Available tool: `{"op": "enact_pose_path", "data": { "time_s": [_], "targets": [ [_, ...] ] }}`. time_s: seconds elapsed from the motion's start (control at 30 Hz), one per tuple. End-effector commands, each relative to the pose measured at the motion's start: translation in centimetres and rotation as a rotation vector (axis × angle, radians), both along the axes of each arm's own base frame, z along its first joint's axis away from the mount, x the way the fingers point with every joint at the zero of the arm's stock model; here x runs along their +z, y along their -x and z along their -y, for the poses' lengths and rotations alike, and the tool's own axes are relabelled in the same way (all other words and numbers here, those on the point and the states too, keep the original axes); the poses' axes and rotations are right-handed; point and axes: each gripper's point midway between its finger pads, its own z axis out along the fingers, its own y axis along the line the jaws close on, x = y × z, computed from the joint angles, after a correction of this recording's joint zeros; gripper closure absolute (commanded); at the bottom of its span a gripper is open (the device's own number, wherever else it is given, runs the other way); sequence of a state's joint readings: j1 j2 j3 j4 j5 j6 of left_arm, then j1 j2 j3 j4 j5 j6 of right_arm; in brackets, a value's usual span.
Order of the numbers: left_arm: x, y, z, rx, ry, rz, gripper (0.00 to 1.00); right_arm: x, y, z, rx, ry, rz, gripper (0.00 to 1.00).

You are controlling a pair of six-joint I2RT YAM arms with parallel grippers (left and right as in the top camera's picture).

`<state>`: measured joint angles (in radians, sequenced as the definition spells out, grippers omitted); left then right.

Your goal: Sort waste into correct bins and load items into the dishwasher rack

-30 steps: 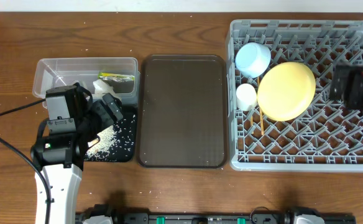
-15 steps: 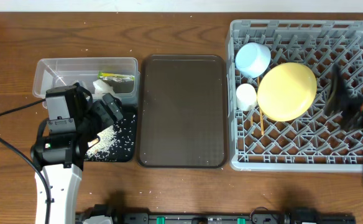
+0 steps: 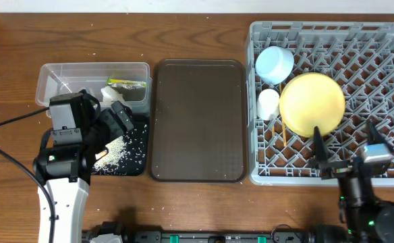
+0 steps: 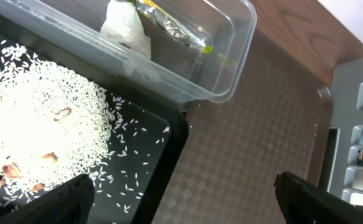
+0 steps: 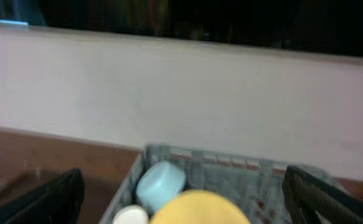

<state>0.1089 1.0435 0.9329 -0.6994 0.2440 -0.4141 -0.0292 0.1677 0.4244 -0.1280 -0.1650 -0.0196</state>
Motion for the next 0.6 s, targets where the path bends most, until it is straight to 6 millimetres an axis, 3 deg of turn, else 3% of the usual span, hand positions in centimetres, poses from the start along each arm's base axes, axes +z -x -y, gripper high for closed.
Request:
{"op": "enact_pose_path", "data": {
  "time_s": [0.0, 0.23, 0.57],
  "targets": [
    [0.8, -0.3, -0.2, -0.004, -0.012, 0.021, 0.04, -2.6, -0.1, -0.7, 0.049, -0.111, 0.007, 0.01],
    [0.8, -0.3, -0.2, -0.004, -0.012, 0.021, 0.04, -6.8, -0.9, -1.0, 0.069, -0.132, 0.021, 0.01],
    [0.8, -0.3, -0.2, -0.004, -0.012, 0.021, 0.04, -14.4, -1.9, -1.7, 0.083, -0.108, -0.187, 0.01]
  ]
}}
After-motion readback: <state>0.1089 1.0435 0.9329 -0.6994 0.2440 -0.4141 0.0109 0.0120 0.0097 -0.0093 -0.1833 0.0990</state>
